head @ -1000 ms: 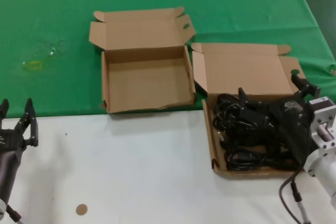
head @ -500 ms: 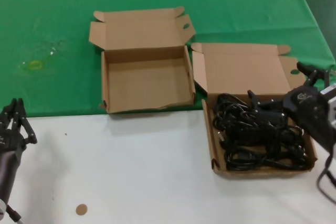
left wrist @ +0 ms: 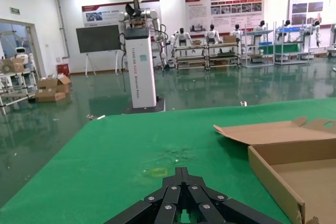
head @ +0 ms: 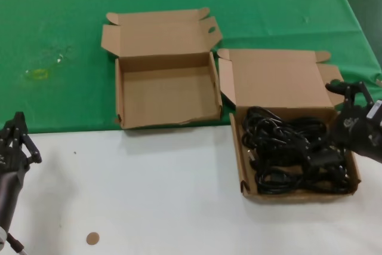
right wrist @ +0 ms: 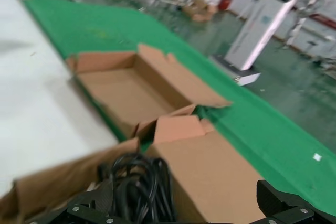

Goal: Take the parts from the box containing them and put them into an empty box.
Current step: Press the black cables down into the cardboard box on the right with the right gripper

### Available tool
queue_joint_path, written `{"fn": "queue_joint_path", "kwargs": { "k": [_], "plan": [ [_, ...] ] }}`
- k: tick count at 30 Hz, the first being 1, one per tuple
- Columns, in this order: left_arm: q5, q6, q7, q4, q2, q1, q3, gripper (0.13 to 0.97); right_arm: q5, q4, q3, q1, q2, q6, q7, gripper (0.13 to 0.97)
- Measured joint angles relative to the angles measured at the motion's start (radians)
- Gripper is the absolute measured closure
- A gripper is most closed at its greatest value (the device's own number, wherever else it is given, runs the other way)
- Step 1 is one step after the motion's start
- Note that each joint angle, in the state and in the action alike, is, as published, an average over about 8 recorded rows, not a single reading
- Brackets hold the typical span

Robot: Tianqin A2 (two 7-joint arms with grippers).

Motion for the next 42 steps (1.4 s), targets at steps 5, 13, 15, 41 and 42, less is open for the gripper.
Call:
{"fn": "queue_joint_path", "kwargs": {
  "k": [5, 13, 15, 41, 42],
  "plan": [
    [0.000, 0.000, 0.000, 0.000, 0.000, 0.000, 0.000, 0.953, -0.030, -0.036, 0.005, 0.036, 0.027, -0.113, -0.024, 0.129],
    [0.000, 0.000, 0.000, 0.000, 0.000, 0.000, 0.000, 0.953, -0.065, -0.086, 0.003, 0.085, 0.045, -0.270, -0.093, 0.129],
    [0.000, 0.000, 0.000, 0.000, 0.000, 0.000, 0.000, 0.953, -0.073, -0.098, 0.001, 0.095, 0.044, -0.305, -0.116, 0.131],
    [0.000, 0.000, 0.000, 0.000, 0.000, 0.000, 0.000, 0.953, -0.214, -0.229, -0.052, 0.251, -0.062, -0.473, -0.212, 0.330],
    [0.000, 0.000, 0.000, 0.000, 0.000, 0.000, 0.000, 0.953, -0.217, -0.228, -0.052, 0.252, -0.064, -0.475, -0.211, 0.348]
  ]
}}
